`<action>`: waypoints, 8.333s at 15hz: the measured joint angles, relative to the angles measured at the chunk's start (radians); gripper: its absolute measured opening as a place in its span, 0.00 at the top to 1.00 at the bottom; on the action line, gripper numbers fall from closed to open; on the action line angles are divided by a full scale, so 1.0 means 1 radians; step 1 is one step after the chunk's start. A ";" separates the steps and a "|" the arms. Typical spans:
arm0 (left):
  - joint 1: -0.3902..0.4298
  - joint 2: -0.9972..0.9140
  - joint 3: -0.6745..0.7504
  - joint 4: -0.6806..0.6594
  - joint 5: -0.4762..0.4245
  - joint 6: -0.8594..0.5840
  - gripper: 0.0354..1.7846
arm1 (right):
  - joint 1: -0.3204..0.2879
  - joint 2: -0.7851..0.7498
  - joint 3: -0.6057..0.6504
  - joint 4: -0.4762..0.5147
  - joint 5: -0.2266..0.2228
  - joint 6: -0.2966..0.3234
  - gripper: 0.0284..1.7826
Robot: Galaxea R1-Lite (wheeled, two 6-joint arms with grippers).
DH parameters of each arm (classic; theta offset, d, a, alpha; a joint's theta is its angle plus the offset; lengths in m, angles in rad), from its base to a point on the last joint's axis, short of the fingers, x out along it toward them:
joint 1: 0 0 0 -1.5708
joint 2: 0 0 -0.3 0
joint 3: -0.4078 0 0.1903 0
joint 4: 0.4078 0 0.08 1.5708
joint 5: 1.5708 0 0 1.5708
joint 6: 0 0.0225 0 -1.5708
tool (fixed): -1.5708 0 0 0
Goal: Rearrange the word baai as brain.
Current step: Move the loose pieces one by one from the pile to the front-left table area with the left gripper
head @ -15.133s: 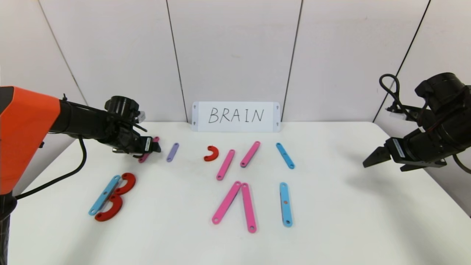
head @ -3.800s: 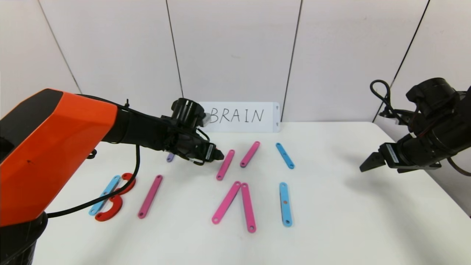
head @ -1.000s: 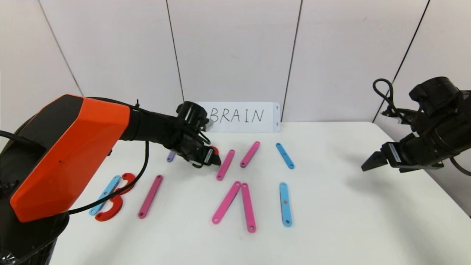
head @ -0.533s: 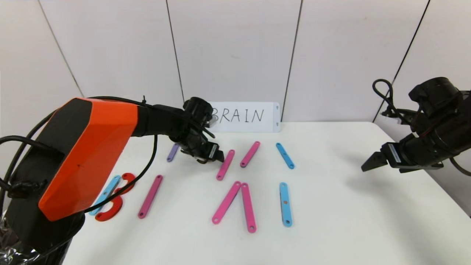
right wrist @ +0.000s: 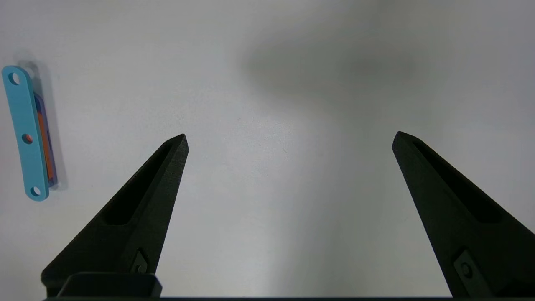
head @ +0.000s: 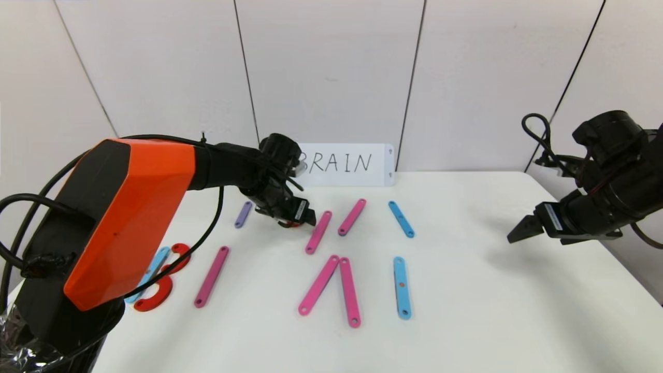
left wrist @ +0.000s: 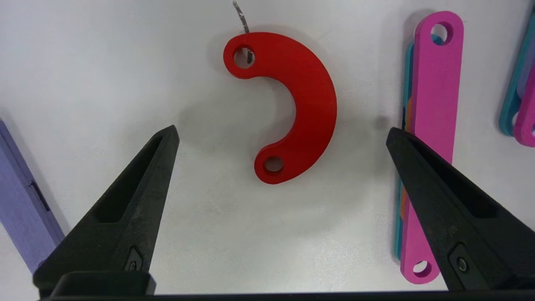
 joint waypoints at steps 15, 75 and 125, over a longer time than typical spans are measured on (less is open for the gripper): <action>-0.004 -0.028 -0.007 0.047 0.000 0.010 0.03 | 0.008 0.004 0.002 0.000 -0.001 0.000 0.04; 0.005 0.034 -0.001 -0.015 -0.022 0.036 0.65 | 0.010 -0.005 0.014 -0.010 -0.018 0.000 0.04; 0.071 -0.418 0.737 -0.124 0.014 0.013 0.85 | 0.060 -0.046 0.045 -0.012 -0.024 -0.003 0.04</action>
